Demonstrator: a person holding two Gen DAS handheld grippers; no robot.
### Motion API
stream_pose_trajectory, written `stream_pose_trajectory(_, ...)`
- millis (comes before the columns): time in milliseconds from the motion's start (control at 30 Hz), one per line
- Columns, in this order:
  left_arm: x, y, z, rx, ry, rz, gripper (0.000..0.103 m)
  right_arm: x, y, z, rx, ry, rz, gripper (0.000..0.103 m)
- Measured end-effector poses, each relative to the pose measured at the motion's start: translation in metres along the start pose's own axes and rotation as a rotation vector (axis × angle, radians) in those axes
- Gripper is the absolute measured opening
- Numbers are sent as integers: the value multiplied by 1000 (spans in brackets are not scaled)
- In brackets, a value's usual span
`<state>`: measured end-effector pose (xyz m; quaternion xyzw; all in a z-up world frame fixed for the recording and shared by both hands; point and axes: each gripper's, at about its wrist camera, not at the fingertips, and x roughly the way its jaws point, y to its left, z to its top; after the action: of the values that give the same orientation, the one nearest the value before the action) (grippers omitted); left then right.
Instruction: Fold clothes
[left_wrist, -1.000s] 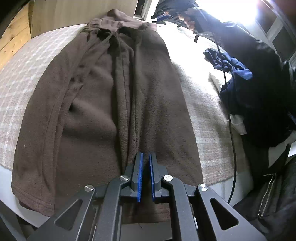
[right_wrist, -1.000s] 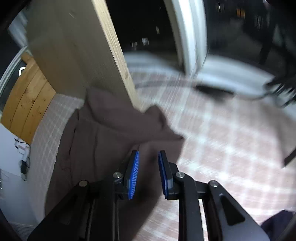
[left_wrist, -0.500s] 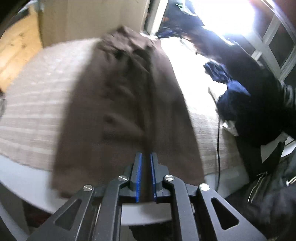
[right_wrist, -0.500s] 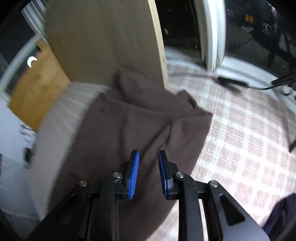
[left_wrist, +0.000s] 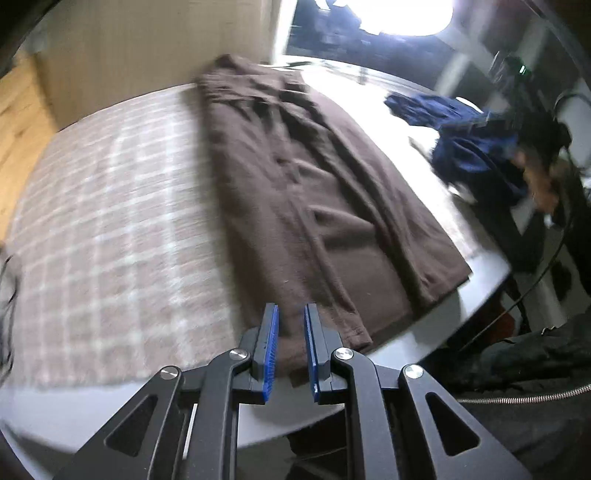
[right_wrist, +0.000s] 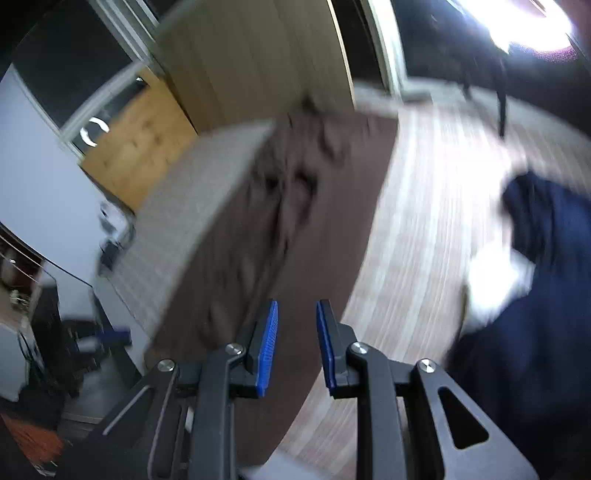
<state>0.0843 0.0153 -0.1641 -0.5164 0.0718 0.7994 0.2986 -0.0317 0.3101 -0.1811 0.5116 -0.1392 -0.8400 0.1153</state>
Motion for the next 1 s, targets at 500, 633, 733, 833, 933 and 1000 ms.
stream_pose_trajectory(500, 34, -39, -10, 235, 0, -152, 40, 79, 44, 20, 23, 142, -110, 24)
stream_pose_trajectory(633, 41, -42, -11, 236, -12, -74, 40, 119, 47, 102, 51, 101, 23, 25)
stream_pose_trajectory(733, 44, -45, -13, 225, -11, -48, 40, 178, 53, 152, 46, 144, 56, 25)
stream_pose_trajectory(833, 44, -48, -17, 208, -20, -20, 40, 225, 59, 182, 13, 200, 36, 25)
stream_pose_trajectory(933, 45, -50, -17, 200, -25, -5, 41, 245, 59, 195, 8, 228, 50, 25)
stream_pose_trajectory(1000, 48, -51, -17, 186, -25, 3, 41, 249, 57, 199, 10, 239, 67, 25)
